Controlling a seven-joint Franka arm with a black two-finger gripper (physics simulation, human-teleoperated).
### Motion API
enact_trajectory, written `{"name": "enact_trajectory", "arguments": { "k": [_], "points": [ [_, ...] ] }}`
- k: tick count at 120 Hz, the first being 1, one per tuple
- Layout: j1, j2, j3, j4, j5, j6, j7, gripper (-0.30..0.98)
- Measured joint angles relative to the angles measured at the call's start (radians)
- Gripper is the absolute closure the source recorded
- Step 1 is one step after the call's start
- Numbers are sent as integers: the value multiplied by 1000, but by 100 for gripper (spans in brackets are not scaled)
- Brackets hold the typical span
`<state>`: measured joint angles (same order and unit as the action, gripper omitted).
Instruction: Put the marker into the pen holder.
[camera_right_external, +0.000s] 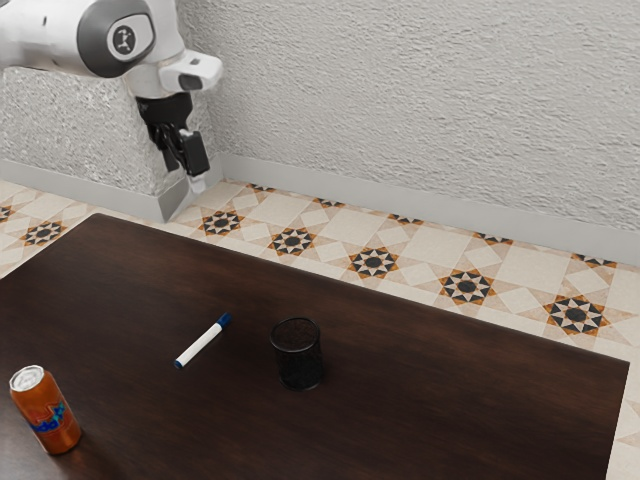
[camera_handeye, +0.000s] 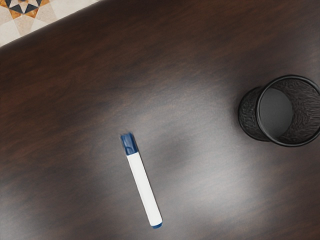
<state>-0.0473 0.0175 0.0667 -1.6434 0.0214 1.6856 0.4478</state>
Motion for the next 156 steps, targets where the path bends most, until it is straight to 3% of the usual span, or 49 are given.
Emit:
{"name": "enact_trajectory", "arguments": {
  "k": [35, 69, 87, 107, 129, 156],
  "points": [
    [-8, 30, 6, -26, 2, 54, 101, 0],
    [21, 96, 39, -129, 8, 180, 9, 0],
    [28, 166, 38, -181, 67, 297, -60, 0],
    [37, 214, 39, -265, 46, 438, -121, 1],
    [55, 261, 41, -290, 32, 541, -175, 28],
    [52, 287, 40, -364, 28, 633, -224, 40]
  ]
}}
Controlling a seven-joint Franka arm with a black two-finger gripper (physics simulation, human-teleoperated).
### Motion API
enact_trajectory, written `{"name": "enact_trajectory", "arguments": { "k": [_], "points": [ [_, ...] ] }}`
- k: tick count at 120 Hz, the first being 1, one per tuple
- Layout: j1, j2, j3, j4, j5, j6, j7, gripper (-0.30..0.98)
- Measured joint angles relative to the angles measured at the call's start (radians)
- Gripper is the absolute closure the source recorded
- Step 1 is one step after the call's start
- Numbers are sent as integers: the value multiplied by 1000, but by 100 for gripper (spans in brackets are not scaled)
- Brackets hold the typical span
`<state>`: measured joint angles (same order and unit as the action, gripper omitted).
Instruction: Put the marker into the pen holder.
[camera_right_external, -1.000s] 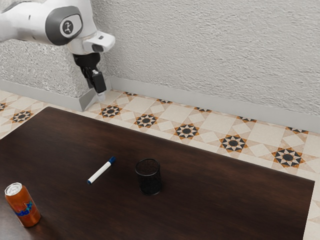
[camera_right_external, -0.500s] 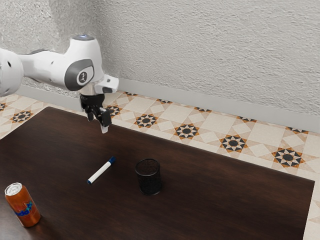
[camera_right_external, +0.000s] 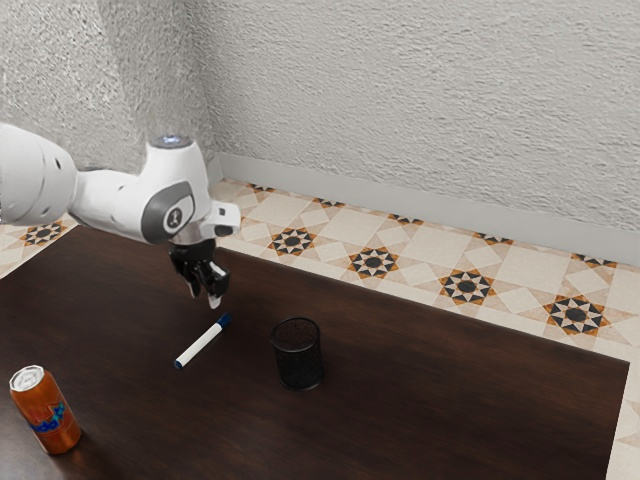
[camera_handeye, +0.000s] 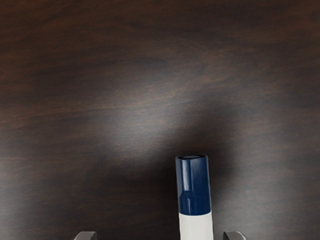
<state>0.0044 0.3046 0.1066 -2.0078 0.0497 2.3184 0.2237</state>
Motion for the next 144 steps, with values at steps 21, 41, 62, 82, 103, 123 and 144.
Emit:
{"name": "enact_trajectory", "arguments": {
  "k": [21, 41, 62, 82, 103, 123, 144],
  "points": [
    [-8, 18, -1, -39, -26, 36, -27, 43],
    [-15, 27, -1, -65, -47, 57, -47, 44],
    [-19, 44, -1, -55, -51, 66, -61, 45],
    [-14, 75, -1, -11, -47, 70, -65, 45],
    [-9, 98, -1, -7, -47, 71, -65, 45],
    [-10, 110, -1, -7, -47, 72, -66, 45],
    [-9, 112, -1, -7, -47, 73, -66, 63]
  ]
}}
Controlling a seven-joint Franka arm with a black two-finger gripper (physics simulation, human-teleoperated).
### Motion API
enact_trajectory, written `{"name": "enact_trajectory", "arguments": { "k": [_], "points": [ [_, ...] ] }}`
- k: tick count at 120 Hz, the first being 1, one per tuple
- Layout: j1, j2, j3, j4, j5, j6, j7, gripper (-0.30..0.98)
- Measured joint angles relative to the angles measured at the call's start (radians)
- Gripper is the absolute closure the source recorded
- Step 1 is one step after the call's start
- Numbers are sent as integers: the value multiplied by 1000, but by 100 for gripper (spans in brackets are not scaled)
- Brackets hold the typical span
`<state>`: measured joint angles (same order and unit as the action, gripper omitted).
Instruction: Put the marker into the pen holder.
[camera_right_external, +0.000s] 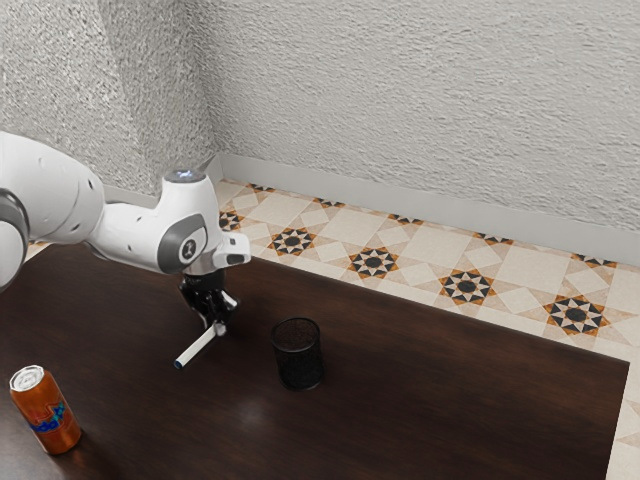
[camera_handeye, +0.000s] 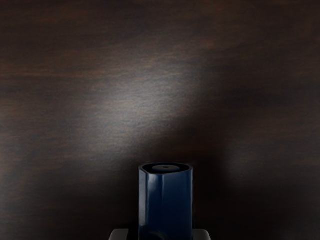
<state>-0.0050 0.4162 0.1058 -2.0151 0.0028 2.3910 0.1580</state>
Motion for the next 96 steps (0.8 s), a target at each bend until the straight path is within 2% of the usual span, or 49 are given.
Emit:
{"name": "enact_trajectory", "arguments": {
  "k": [27, 44, 68, 96],
  "points": [
    [-1, -17, 0, -5, 15, 1, -12, 74],
    [-13, -123, -7, -29, 26, -2, -22, 77],
    [-89, -340, -42, -76, 40, -5, -41, 79],
    [-161, -401, -62, -75, 38, -7, -60, 79]
  ]
}}
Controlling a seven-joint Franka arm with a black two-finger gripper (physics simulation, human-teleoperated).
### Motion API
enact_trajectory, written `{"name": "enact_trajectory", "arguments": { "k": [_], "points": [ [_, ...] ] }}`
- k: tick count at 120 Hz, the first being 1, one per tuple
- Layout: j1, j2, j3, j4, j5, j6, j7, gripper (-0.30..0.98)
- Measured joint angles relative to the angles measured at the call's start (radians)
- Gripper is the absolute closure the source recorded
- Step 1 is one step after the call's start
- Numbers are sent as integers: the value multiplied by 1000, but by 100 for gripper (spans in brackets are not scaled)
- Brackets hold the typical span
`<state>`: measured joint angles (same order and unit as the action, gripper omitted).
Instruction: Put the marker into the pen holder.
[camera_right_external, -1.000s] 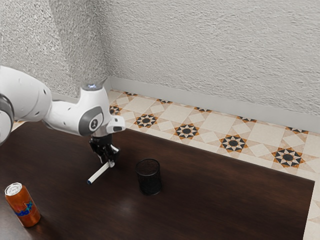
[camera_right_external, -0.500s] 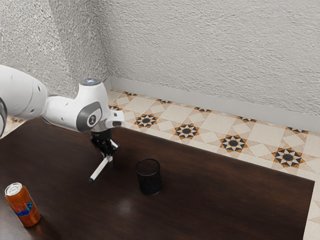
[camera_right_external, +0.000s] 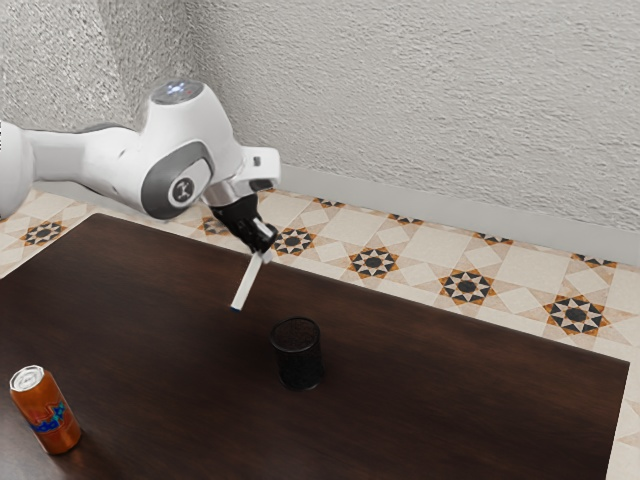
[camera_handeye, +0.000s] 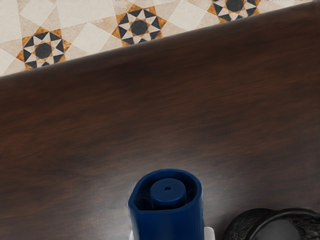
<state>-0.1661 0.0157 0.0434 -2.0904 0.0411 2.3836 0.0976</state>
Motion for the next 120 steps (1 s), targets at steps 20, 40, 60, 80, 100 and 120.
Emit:
{"name": "enact_trajectory", "arguments": {
  "k": [20, 40, 60, 80, 100, 120],
  "points": [
    [-33, 47, -6, 25, -20, 40, -9, 79],
    [-16, 74, -7, 57, -21, 118, -17, 79],
    [-44, 114, -9, 48, -29, 235, -21, 79],
    [-70, 76, -10, -15, -42, 296, -20, 79],
    [-89, 72, -10, -69, -49, 328, -15, 79],
    [-86, 82, -18, -112, -54, 369, -7, 79]
  ]
}}
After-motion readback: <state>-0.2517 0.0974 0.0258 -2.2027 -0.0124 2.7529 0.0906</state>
